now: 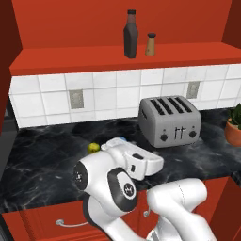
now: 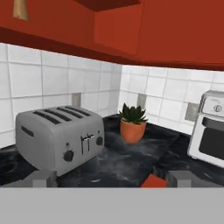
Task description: There are various items on the counter. Only move the condiments/shakers into the cabinet.
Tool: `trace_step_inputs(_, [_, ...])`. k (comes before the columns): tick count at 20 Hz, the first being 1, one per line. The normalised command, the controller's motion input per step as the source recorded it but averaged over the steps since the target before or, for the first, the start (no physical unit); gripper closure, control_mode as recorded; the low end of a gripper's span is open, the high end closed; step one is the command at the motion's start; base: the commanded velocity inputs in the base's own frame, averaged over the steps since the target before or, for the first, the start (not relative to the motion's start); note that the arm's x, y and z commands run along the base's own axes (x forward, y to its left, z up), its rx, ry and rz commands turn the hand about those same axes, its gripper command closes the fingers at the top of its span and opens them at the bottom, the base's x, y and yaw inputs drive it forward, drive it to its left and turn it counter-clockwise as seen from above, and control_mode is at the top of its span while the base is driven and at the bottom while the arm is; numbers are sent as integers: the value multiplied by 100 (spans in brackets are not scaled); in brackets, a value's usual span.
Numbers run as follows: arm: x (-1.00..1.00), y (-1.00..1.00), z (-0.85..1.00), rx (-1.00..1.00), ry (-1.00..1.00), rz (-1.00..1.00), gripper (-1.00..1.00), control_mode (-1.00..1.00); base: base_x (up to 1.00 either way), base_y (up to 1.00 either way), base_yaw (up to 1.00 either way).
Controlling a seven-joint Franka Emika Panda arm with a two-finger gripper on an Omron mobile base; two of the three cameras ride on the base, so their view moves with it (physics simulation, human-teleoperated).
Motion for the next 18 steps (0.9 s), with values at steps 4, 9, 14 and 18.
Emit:
trace_step_inputs(4, [53, 3, -39, -10, -4, -17, -100, -100, 0, 0, 0])
trace_step_inputs(9, [44, 13, -33, -1, -3, -16, -100, -100, 0, 0, 0])
trace_step_inputs(14, [33, 37, -21, 0, -1, -13, -100, -100, 0, 0, 0])
trace_step_inputs(18, [42, 34, -18, 0, 1, -6, -100, -100, 0, 0, 0])
